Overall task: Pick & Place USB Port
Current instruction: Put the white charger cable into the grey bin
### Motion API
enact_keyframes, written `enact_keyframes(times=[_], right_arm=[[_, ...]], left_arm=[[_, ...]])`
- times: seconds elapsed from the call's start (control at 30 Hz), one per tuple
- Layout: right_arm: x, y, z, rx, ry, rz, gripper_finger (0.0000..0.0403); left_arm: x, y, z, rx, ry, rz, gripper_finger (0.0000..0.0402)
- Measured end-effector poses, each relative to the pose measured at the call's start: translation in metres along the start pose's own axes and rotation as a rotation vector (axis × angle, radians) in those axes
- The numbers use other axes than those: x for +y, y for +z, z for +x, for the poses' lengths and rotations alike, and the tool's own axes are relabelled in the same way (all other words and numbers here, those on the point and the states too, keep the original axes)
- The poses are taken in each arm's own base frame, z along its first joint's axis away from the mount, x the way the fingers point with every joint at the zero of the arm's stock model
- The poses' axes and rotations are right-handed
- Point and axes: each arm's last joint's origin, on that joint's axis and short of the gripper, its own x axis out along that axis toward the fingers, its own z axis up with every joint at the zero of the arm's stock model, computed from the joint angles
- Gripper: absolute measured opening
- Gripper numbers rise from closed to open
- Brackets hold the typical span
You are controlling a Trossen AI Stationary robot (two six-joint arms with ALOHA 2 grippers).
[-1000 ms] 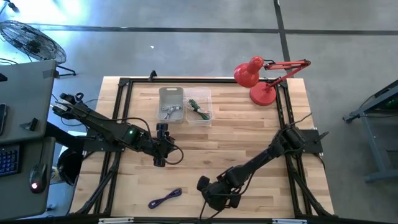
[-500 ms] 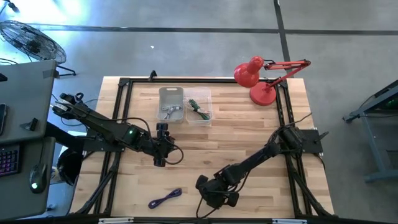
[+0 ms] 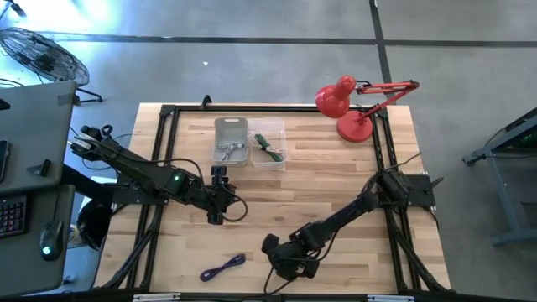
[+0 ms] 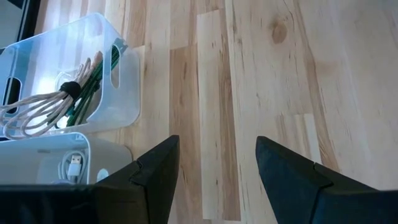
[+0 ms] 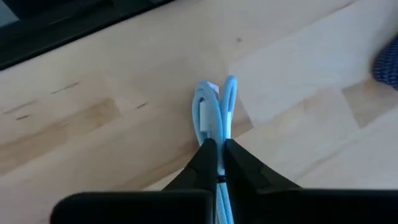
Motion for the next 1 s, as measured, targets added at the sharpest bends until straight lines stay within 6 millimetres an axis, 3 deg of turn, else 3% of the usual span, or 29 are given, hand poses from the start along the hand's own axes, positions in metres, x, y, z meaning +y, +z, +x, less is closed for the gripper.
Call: enact_keyframes(times=[0.2, 0.37, 0.8, 1.0], right_arm=[[-0.002, 0.003, -0.006, -0.008, -0.029, 0.006, 0.0003], [-0.006, 0.010, -0.030, -0.028, -0.130, 0.040, 0.0001], [-0.014, 0.041, -0.139, -0.329, -0.380, 0.111, 0.0000], [-0.017, 0.045, -0.175, -0.367, -0.629, 0.242, 0.0000]], left_arm=[[-0.001, -0.004, 0.004, 0.002, 0.000, 0.001, 0.0206], [-0.004, -0.015, 0.011, 0.027, -0.003, 0.013, 0.0206], [-0.007, -0.019, 0.017, 0.006, -0.040, 0.003, 0.0206], [-0.008, -0.019, 0.017, 0.011, -0.064, 0.005, 0.0206]])
